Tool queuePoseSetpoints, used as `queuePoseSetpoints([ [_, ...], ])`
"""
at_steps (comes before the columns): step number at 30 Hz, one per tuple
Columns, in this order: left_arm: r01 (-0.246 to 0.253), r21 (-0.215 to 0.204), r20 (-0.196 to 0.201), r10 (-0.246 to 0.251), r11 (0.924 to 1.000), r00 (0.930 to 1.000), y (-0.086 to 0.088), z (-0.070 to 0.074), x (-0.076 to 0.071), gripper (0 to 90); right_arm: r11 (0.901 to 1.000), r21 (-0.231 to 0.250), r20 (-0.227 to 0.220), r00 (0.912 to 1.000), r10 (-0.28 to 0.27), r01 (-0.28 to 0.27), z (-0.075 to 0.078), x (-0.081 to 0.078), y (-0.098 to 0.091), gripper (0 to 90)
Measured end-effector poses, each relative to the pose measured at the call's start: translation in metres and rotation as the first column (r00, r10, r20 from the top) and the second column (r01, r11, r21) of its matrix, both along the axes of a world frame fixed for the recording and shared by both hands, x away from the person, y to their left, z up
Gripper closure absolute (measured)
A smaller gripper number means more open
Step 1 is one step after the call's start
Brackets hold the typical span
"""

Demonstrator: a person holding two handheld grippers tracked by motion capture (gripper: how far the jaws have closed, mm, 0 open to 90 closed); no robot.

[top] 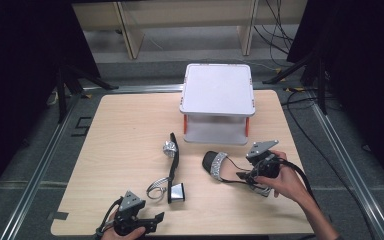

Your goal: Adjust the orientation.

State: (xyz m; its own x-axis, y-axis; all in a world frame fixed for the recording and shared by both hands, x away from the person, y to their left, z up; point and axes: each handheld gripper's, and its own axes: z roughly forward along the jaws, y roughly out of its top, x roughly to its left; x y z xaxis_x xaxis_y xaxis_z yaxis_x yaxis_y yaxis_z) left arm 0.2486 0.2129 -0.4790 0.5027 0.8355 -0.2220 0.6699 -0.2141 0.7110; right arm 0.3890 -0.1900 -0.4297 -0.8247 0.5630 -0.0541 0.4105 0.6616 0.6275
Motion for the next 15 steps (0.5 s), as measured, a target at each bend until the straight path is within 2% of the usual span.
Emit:
queuePoseSetpoints([
  [3, -0.007, 0.000, -0.003, 0.007, 1.0000, 1.0000, 0.000, 0.000, 0.000, 18.2, 0.9998, -0.020, -0.041, 0.9991, 0.002, -0.003, -0.006, -0.001, -0.001, 31.7],
  [4, -0.005, 0.021, 0.000, 0.005, 0.9998, 1.0000, 0.001, 0.000, 0.001, 18.2, 0.9996, -0.025, -0.040, 0.9991, 0.012, -0.013, -0.008, -0.002, -0.002, 31.2],
  [5, -0.006, 0.022, 0.000, 0.006, 0.9997, 1.0000, 0.001, 0.000, 0.001, 18.2, 0.9996, -0.027, -0.041, 0.9992, 0.000, -0.002, -0.008, -0.006, -0.001, 31.1],
  [7, -0.011, -0.003, 0.000, 0.011, 0.9999, 0.9999, -0.001, -0.001, 0.001, 18.2, 0.9997, -0.024, -0.051, 0.9987, 0.006, -0.007, -0.007, -0.008, -0.001, 31.1],
  [9, -0.010, -0.003, -0.001, 0.010, 0.9999, 1.0000, -0.001, -0.001, 0.001, 18.2, 0.9998, -0.013, -0.073, 0.9973, 0.011, -0.012, -0.005, -0.013, 0.000, 31.6],
  [10, -0.005, 0.021, -0.002, 0.005, 0.9998, 1.0000, 0.000, -0.001, 0.001, 18.2, 0.9994, -0.019, -0.078, 0.9966, 0.029, -0.030, -0.004, -0.016, 0.002, 33.2],
  [12, -0.010, -0.007, -0.003, 0.010, 0.9999, 0.9999, -0.001, -0.002, 0.001, 18.2, 0.9989, -0.040, -0.063, 0.9977, 0.025, -0.027, -0.002, -0.018, 0.005, 33.4],
  [13, -0.010, -0.006, -0.003, 0.010, 0.9999, 0.9999, -0.001, -0.002, 0.001, 18.2, 0.9982, -0.054, -0.015, 0.9995, 0.027, -0.027, 0.001, -0.014, 0.010, 30.5],
  [15, -0.010, -0.005, -0.007, 0.010, 0.9999, 0.9999, -0.001, -0.002, 0.001, 18.2, 0.9978, -0.061, -0.023, 0.9994, 0.025, -0.026, 0.001, -0.012, 0.012, 29.3],
])
